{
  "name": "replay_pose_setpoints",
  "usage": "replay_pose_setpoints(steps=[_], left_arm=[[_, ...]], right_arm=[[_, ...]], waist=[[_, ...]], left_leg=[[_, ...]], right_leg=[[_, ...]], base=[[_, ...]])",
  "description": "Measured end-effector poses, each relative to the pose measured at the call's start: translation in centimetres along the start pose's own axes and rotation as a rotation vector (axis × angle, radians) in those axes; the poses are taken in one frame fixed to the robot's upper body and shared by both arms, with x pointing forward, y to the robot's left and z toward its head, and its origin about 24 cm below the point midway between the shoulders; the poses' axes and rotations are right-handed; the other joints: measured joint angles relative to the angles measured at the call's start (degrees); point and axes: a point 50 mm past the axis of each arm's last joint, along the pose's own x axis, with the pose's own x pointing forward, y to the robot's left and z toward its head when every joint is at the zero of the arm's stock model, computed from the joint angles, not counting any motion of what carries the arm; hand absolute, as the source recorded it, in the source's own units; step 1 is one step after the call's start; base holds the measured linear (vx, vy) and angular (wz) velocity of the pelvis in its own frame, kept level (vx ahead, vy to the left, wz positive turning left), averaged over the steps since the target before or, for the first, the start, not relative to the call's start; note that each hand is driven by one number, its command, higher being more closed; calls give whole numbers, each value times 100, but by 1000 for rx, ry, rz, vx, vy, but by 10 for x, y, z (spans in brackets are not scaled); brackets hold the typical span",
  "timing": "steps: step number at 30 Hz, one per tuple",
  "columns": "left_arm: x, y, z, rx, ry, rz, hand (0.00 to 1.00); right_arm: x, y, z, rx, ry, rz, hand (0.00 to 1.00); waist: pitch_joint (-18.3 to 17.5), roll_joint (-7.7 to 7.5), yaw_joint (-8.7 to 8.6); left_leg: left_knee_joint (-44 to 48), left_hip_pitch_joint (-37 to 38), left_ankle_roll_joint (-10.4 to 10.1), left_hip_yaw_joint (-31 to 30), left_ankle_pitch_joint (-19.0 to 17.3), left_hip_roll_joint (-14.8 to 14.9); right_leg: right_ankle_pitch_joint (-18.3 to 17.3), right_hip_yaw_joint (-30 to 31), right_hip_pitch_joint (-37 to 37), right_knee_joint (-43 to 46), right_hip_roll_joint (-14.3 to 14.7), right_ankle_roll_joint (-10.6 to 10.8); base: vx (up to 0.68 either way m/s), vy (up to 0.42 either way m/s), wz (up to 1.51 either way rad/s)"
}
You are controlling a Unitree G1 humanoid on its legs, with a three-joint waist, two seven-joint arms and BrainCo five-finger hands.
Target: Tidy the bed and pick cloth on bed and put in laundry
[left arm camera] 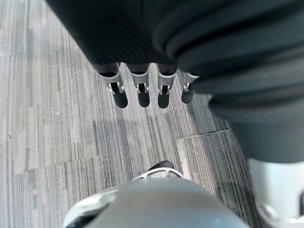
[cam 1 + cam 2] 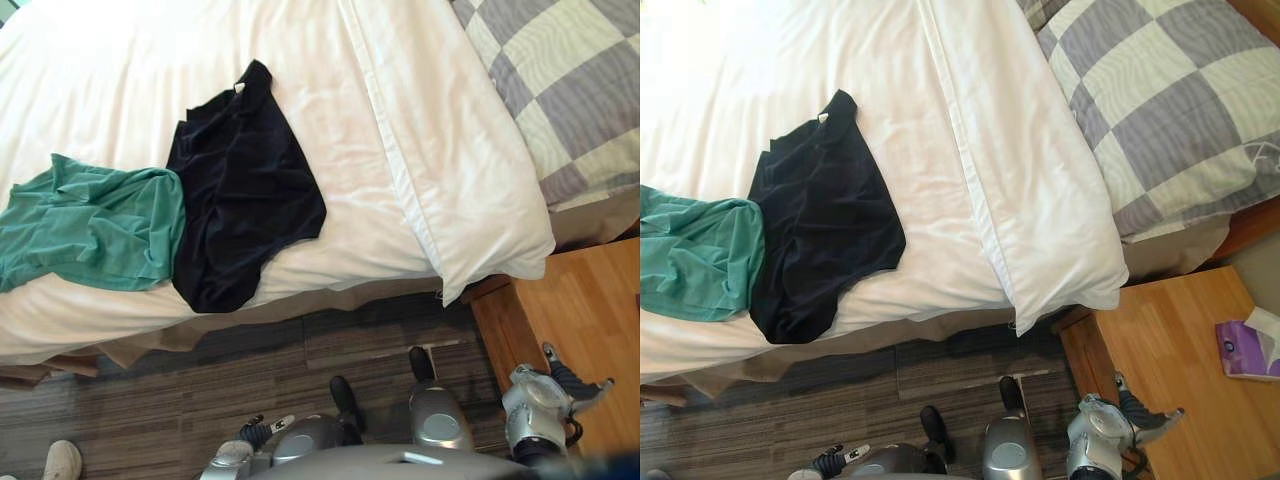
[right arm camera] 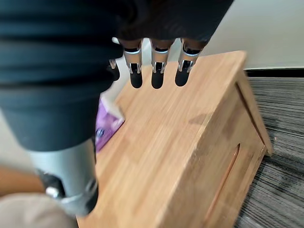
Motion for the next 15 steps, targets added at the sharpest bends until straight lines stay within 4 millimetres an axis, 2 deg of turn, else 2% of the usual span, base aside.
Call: replay_pose_setpoints(steps=[2, 3, 4, 5, 6, 7, 9, 13, 15], left_arm=[[0, 0, -1, 1, 5, 2, 0], [0, 2, -2, 3, 11, 5, 0], [0, 3, -2, 6, 17, 9, 0], [0, 3, -3, 7, 20, 11, 0], [0, 5, -3, 8, 26, 16, 0], [0, 7, -3, 10, 29, 24, 0], [-1, 9, -4, 13, 34, 37, 0], [-1, 10, -6, 5, 43, 37, 0], [-1, 11, -7, 4, 43, 38, 0]], right_arm=[[5, 0, 18, 70, -48, 9, 100], [6, 6, 37, 130, -106, 48, 100], [6, 14, 65, 202, -202, 124, 100], [5, 16, 74, 224, -234, 150, 100], [3, 23, 101, 295, -313, 233, 100], [1, 29, 115, 362, -337, 308, 100], [-8, 46, 150, 601, -343, 576, 100], [-27, 65, 178, 953, -270, 934, 100], [-33, 70, 187, 1024, -259, 1007, 100]], waist=[[-46, -32, 15], [-66, -61, 12], [-78, -89, 12], [-81, -94, 12], [-94, -115, 13], [-104, -133, 13], [-124, -177, 14], [-126, -183, 23], [-123, -186, 20]], left_leg=[[-19, 63, -18, -22, -11, 16], [-19, 76, -20, -28, -13, 22], [-20, 76, -21, -37, -14, 22], [-21, 75, -21, -41, -13, 21], [-21, 71, -21, -46, -13, 18], [-21, 68, -21, -46, -14, 18], [-19, 55, -21, -58, -13, 21], [9, 35, 2, -90, 2, 21], [13, 7, 3, -94, 2, 19]], right_leg=[[-12, -27, 72, -13, 8, -5], [-14, -25, 82, -12, 16, -8], [-17, -23, 82, -11, 16, -7], [-19, -23, 82, -10, 16, -5], [-39, -23, 79, -11, 14, 7], [-42, -23, 76, -10, 15, 2], [-40, -27, 66, -8, 21, -1], [-16, -18, 50, 31, 18, -28], [-15, -19, 19, 46, 16, -28]], base=[[-4, -50, 3], [-20, -54, -2], [-26, -63, -1], [-29, -46, 1], [-22, -34, 1], [-23, -40, 1], [-14, -41, 2], [15, -44, 4], [21, -40, 3]])
